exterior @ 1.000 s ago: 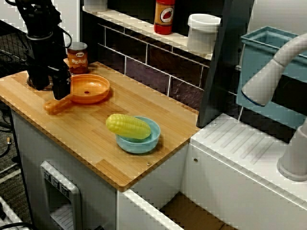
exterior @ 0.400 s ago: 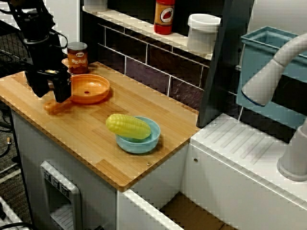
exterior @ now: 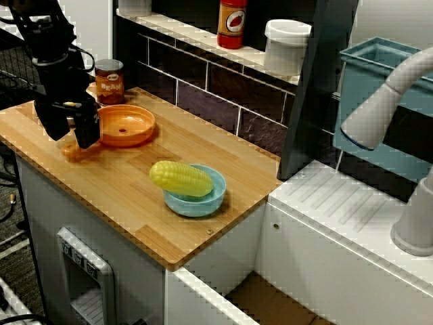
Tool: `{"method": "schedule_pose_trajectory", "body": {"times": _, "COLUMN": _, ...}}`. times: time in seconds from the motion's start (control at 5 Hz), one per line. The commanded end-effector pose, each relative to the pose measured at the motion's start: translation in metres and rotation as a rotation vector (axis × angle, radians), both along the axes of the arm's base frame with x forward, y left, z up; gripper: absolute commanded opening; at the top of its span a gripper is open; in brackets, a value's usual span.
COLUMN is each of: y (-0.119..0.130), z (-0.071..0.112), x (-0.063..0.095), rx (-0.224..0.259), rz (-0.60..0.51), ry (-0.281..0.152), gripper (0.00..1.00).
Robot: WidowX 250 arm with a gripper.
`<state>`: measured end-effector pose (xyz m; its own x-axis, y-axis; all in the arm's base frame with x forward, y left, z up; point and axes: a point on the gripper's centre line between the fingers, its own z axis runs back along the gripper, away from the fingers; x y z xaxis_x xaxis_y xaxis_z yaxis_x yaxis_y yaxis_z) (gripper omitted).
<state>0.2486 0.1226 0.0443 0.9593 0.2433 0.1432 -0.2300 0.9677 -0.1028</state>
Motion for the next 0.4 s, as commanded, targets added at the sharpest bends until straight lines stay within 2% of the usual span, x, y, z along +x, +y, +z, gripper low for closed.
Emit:
{"method": "schedule_pose_trajectory", "body": {"times": 0.0, "y": 0.0043, "z": 0.0028, "x": -0.0010, "rx": 0.031, "rz": -0.005, "ry": -0.028, "gripper": 1.00}}
{"method": "schedule_pose_trajectory", "body": {"times": 0.2, "y": 0.0030, "z": 0.0006, "x": -0.0010, "rx": 0.036, "rz": -0.001, "ry": -0.025, "gripper": 1.00}}
